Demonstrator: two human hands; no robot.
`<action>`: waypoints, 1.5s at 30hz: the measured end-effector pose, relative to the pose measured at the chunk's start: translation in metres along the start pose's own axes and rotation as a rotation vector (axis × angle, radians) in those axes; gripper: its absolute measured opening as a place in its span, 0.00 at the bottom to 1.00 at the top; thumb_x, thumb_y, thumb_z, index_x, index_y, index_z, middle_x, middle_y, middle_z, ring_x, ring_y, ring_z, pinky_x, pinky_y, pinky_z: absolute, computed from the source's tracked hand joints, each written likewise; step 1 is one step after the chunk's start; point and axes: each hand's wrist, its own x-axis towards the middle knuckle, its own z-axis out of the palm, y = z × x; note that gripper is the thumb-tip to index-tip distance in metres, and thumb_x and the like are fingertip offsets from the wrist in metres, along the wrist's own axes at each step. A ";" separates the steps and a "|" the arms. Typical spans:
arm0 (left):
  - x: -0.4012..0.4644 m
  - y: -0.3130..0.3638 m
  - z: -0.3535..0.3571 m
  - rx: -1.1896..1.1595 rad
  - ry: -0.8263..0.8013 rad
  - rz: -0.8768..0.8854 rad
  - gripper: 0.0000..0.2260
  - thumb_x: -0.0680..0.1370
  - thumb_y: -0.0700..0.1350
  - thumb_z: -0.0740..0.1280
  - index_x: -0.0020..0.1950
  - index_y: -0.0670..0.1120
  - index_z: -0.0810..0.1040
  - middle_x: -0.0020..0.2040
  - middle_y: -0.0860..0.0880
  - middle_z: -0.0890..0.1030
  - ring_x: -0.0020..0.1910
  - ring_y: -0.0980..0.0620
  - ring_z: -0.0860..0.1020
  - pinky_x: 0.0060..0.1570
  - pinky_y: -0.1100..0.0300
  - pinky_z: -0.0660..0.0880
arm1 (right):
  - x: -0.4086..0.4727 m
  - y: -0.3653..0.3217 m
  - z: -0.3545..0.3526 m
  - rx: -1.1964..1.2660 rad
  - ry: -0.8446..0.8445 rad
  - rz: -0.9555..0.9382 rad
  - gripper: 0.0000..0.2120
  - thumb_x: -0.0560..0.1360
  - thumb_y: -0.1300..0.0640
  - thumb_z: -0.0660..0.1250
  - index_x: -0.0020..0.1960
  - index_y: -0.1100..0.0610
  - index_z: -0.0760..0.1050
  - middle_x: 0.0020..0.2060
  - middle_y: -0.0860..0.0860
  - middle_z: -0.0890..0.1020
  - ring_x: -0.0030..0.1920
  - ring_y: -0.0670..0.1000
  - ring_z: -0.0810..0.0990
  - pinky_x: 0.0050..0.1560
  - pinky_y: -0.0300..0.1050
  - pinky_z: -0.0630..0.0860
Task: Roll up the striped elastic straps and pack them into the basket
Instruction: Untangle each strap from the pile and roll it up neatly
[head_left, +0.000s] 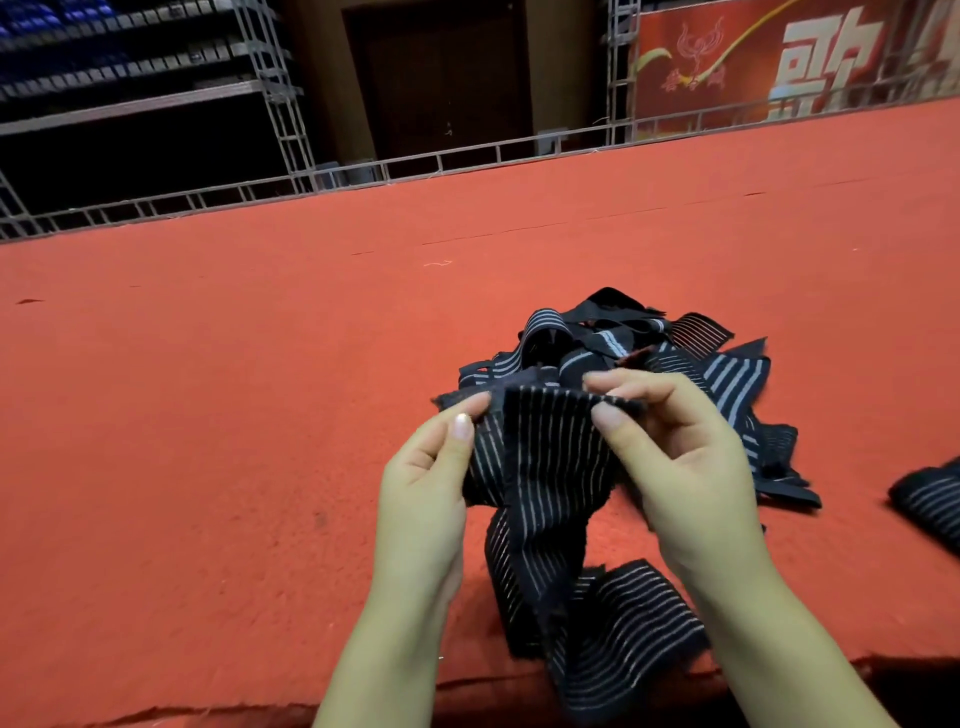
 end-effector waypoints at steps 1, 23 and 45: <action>0.001 0.000 -0.001 0.002 0.015 0.004 0.12 0.80 0.36 0.62 0.56 0.49 0.81 0.49 0.45 0.85 0.48 0.49 0.81 0.48 0.55 0.77 | 0.001 -0.003 -0.002 0.095 -0.012 0.068 0.05 0.67 0.50 0.75 0.40 0.45 0.79 0.43 0.44 0.83 0.49 0.44 0.80 0.50 0.38 0.75; -0.015 0.007 0.004 -0.099 -0.346 0.016 0.13 0.76 0.40 0.61 0.58 0.41 0.79 0.49 0.47 0.85 0.47 0.54 0.83 0.43 0.66 0.77 | -0.001 -0.010 0.009 0.338 0.070 0.243 0.06 0.64 0.60 0.71 0.40 0.52 0.82 0.37 0.48 0.84 0.42 0.46 0.82 0.45 0.37 0.79; -0.015 0.010 0.004 0.209 -0.168 0.302 0.04 0.75 0.43 0.66 0.46 0.46 0.80 0.40 0.56 0.84 0.42 0.61 0.80 0.43 0.69 0.75 | -0.012 -0.005 0.012 -0.018 0.129 0.049 0.07 0.70 0.49 0.71 0.48 0.43 0.80 0.50 0.56 0.79 0.48 0.45 0.80 0.48 0.36 0.75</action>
